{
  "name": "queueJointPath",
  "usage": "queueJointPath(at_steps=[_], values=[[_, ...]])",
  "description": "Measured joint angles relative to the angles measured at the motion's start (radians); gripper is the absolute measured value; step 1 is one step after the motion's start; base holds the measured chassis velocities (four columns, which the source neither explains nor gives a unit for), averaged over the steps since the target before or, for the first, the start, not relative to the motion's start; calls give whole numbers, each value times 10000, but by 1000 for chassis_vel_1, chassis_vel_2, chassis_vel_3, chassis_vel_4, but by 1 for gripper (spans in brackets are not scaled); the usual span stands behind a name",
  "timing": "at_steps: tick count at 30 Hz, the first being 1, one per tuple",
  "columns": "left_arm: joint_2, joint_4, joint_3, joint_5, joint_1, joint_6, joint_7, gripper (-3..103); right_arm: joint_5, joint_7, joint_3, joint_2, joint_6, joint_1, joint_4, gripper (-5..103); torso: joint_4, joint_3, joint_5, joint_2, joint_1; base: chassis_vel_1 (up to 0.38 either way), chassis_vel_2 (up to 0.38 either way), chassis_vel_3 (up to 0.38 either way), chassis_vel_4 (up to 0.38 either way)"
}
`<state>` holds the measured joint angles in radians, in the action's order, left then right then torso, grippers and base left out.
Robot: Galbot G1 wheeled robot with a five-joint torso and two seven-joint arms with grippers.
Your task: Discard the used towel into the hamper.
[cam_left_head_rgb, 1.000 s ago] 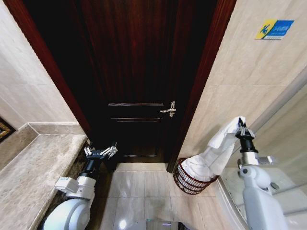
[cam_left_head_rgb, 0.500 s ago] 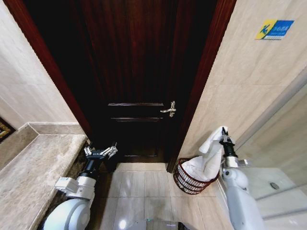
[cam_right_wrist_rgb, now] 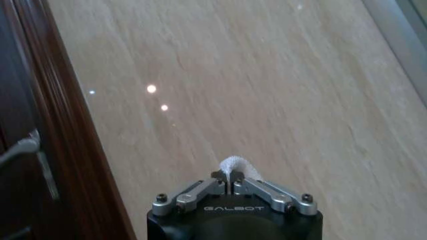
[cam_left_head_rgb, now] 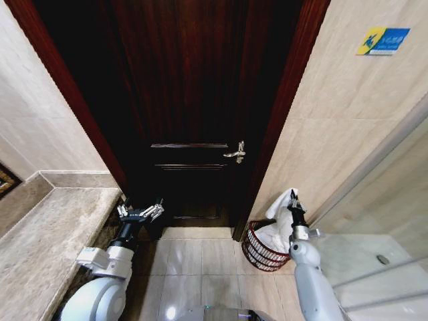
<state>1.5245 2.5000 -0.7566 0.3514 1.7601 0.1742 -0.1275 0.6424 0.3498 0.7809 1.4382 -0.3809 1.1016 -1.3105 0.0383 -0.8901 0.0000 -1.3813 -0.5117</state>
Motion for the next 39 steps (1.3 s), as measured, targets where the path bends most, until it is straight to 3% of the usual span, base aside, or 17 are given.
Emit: queueJointPath(at_steps=[8,14,16,21,32,39], values=[[0,0,0,0,0,0,0,100,30,-418,3,-77,392,36,654,2,-1,0,0,0,0,0,0,0,0],[0,0,0,0,0,0,1,100,441,-600,-66,-262,1423,-156,1426,2,0,0,1,0,0,0,0,0,0],[0,0,0,0,0,0,0,100,708,-611,-58,-397,2109,-200,1598,2,0,0,1,0,0,0,0,0,0],[0,0,0,0,0,0,1,100,1009,-733,-15,-535,2680,-472,2248,2,0,0,3,0,1,0,0,0,0],[0,0,0,0,0,0,1,100,-29,-1161,273,-1226,3901,-1154,4226,2,-2,0,0,0,1,0,0,0,0],[0,0,0,0,0,0,0,100,-368,-1029,205,-1528,3984,-2156,5899,2,-2,0,2,0,0,0,0,0,0]])
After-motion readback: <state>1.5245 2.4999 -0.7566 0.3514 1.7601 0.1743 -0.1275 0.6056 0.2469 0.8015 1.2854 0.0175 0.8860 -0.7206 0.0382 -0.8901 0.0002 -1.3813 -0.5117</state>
